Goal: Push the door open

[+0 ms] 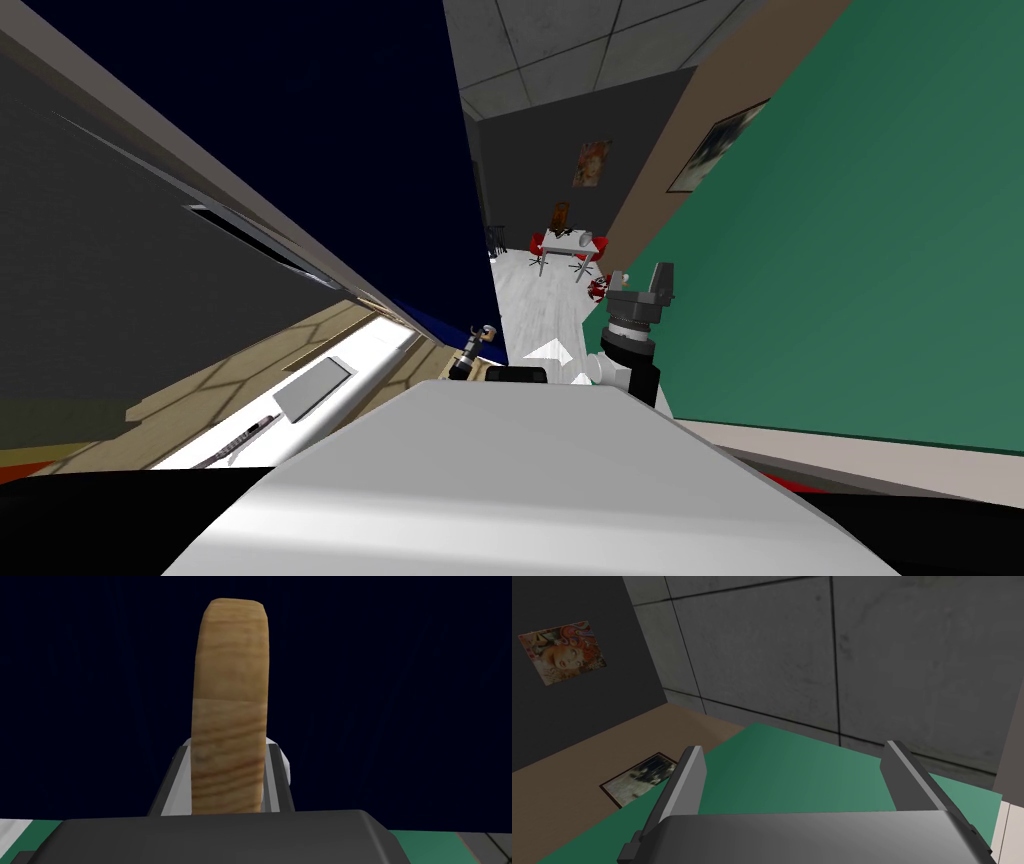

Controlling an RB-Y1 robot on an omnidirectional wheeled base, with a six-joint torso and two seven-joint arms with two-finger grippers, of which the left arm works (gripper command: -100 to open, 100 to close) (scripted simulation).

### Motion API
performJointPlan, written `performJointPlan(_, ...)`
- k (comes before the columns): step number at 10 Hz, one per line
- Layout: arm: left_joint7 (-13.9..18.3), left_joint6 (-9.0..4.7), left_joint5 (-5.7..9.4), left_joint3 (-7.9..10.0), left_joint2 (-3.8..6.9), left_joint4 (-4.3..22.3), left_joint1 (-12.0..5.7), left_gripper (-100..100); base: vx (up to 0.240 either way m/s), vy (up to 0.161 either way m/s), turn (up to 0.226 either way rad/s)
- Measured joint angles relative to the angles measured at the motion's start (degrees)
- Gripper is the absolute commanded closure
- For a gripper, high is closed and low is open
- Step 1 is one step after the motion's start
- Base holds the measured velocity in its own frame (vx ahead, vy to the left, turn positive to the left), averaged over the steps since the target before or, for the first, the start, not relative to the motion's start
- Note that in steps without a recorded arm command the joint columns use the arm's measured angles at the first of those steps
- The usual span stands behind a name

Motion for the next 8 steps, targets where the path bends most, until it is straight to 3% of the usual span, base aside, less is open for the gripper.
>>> performJointPlan(8,10.16,0.37,3.49,-0.41,1.34,2.27,-1.94,100,0.028,-0.016,0.002)
